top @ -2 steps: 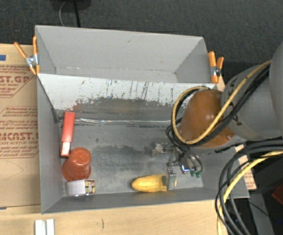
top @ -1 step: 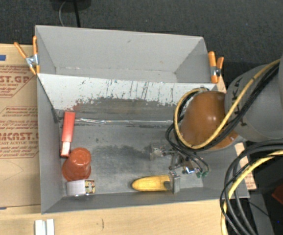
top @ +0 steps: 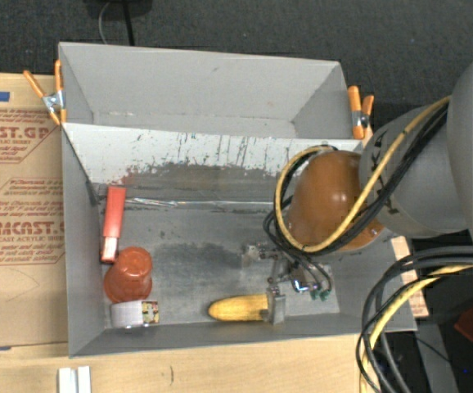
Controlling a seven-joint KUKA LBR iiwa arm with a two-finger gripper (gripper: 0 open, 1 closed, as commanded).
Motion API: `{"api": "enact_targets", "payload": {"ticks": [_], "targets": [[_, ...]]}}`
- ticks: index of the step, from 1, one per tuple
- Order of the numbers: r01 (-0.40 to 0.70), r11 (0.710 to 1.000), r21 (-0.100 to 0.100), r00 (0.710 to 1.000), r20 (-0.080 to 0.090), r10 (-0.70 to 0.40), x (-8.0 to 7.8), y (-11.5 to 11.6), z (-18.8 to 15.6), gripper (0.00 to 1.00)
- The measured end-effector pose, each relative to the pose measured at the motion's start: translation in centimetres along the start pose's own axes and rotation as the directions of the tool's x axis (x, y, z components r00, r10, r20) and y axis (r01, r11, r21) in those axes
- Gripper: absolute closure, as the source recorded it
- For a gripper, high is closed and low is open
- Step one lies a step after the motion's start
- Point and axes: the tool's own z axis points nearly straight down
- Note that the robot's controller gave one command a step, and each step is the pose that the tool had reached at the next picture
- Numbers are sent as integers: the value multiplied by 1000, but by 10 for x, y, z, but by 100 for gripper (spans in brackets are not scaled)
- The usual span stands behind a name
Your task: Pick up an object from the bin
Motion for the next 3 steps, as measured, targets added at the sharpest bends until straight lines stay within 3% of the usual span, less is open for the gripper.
{"api": "enact_targets", "payload": {"ticks": [1,2,3], "targets": [[43,999,-1,999,-1,-43,2,-8,17,0],[134,991,2,991,9,-134,0,-4,24,100],[134,991,2,991,9,-134,0,-4,24,100]]}}
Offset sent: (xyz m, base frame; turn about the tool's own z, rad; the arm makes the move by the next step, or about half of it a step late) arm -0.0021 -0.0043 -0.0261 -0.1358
